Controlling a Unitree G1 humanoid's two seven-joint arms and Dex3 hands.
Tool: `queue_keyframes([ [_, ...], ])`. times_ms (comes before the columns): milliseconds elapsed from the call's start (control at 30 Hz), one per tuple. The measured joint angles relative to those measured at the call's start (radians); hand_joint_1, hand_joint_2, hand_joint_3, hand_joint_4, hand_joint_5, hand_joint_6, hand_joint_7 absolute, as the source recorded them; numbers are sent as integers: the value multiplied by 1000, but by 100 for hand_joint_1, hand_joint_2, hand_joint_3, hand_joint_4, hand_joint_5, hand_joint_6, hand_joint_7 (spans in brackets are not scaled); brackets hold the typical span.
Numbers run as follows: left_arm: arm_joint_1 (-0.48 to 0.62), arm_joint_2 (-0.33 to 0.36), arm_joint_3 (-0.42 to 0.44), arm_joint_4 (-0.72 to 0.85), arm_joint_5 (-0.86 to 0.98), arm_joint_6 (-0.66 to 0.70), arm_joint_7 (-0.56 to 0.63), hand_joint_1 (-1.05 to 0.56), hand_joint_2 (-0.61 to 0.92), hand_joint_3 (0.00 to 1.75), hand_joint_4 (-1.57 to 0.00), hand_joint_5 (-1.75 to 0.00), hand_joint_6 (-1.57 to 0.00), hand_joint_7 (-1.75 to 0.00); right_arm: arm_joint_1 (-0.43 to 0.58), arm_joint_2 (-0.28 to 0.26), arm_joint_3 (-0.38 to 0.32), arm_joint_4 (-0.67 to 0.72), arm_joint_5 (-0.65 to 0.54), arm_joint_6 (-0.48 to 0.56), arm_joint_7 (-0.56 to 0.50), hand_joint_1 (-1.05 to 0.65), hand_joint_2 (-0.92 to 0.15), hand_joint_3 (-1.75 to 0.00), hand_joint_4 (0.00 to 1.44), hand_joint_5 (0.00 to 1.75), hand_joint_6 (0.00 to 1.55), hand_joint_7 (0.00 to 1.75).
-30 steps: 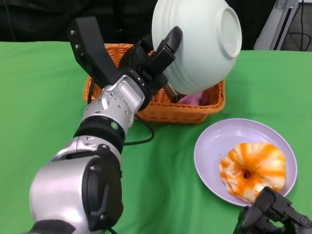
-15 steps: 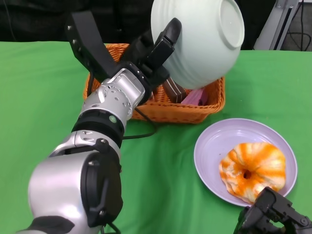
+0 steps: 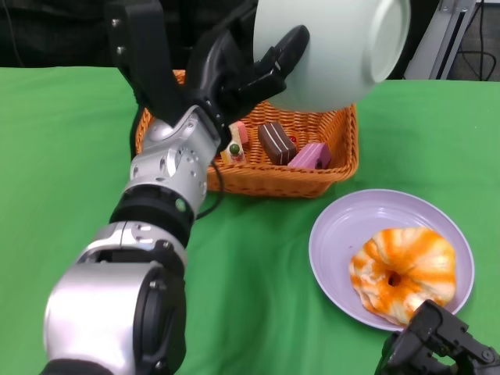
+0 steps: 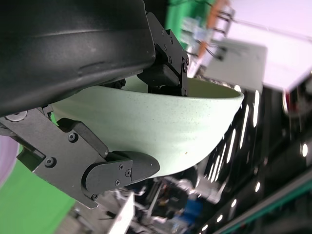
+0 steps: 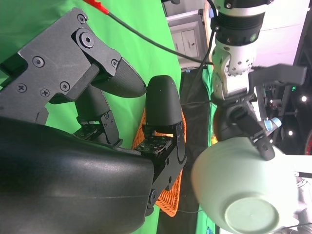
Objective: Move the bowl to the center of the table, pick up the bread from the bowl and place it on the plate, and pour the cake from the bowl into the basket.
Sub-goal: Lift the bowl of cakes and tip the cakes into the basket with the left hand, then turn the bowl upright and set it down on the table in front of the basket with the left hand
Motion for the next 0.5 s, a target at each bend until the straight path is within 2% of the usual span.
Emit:
queue_keyframes([
  [333, 84, 51, -101, -130, 62, -232, -151, -34, 69, 88, -76, -175, -67, -155, 2, -2, 0, -5, 3, 0, 2, -9, -37, -143, 70, 175, 53, 170],
  [500, 134, 94, -172, -134, 158, -456, -175, -33, 72, 87, -78, -175, -70, -153, 3, -3, -2, -8, 4, 1, 3, -8, -37, -143, 71, 175, 54, 169],
])
